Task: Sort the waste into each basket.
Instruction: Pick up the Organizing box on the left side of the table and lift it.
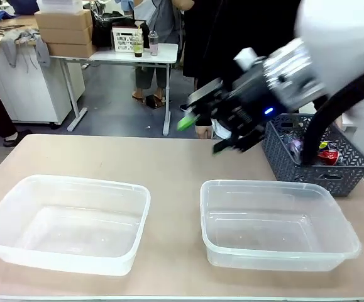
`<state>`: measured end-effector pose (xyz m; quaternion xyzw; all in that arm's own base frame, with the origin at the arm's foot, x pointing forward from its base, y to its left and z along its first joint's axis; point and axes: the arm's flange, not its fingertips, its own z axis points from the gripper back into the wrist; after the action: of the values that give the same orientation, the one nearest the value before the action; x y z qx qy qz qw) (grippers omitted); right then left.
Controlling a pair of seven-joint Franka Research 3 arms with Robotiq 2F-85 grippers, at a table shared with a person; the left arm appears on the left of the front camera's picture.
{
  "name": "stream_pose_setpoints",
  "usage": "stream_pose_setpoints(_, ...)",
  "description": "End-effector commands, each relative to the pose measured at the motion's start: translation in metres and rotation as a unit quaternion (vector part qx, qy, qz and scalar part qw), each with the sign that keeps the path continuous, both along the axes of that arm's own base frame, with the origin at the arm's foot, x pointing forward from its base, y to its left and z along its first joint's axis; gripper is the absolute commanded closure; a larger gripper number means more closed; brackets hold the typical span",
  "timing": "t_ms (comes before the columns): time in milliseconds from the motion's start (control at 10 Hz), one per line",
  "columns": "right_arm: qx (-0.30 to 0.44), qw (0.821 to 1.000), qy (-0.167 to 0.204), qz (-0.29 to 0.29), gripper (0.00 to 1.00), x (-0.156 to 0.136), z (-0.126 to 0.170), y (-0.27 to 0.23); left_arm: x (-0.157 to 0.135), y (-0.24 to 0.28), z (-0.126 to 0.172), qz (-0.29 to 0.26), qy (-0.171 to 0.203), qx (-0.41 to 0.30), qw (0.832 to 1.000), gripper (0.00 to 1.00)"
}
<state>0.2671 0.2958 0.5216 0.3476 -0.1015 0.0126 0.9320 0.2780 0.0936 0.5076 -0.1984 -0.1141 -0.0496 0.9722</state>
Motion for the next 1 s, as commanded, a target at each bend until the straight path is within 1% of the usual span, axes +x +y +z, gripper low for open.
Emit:
stream_pose_setpoints(0, -0.075, 0.993, 0.0, 0.095, 0.0, -0.014, -0.03, 0.057, -0.009, -0.014, -0.026, -0.041, 0.002, 0.03, 0.999, 0.0)
stream_pose_setpoints(100, -0.085, 0.985, 0.019, 0.152, 0.0, -0.032, -0.046, 0.068, -0.009, -0.028, -0.043, -0.063, 0.016, 0.015, 0.998, 0.0)
stream_pose_setpoints(200, -0.041, 0.977, 0.066, 0.197, 0.0, -0.027, -0.048, 0.051, 0.0, -0.044, -0.055, -0.034, 0.035, -0.007, 0.999, 0.0)
stream_pose_setpoints(300, -0.068, 0.991, 0.013, 0.114, 0.0, -0.045, -0.04, 0.067, 0.004, -0.011, -0.006, -0.037, 0.009, 0.027, 0.999, 0.0)
stream_pose_setpoints(400, -0.068, 0.991, 0.013, 0.114, 0.0, -0.045, -0.04, 0.067, 0.004, -0.011, -0.006, -0.037, 0.009, 0.027, 0.999, 0.0)
stream_pose_setpoints(500, -0.067, 0.984, 0.039, 0.161, 0.0, -0.05, -0.057, 0.077, 0.014, -0.026, -0.015, -0.051, 0.025, 0.018, 0.998, 0.0)
stream_pose_setpoints(600, -0.14, 0.969, 0.07, 0.19, 0.0, -0.061, -0.068, 0.108, 0.025, -0.042, -0.027, -0.032, 0.038, 0.037, 0.998, 0.0)
stream_pose_setpoints(700, -0.216, 0.961, 0.114, 0.128, 0.0, -0.064, -0.082, 0.142, 0.027, -0.051, -0.049, -0.005, 0.053, 0.072, 0.996, 0.0)
stream_pose_setpoints(800, -0.213, 0.959, 0.143, 0.123, 0.0, -0.061, -0.095, 0.168, 0.022, -0.056, -0.078, -0.02, 0.091, 0.093, 0.991, 0.0)
stream_pose_setpoints(900, -0.247, 0.955, 0.139, 0.088, 0.0, -0.055, -0.109, 0.177, 0.012, -0.057, -0.109, -0.04, 0.117, 0.121, 0.985, 0.0)
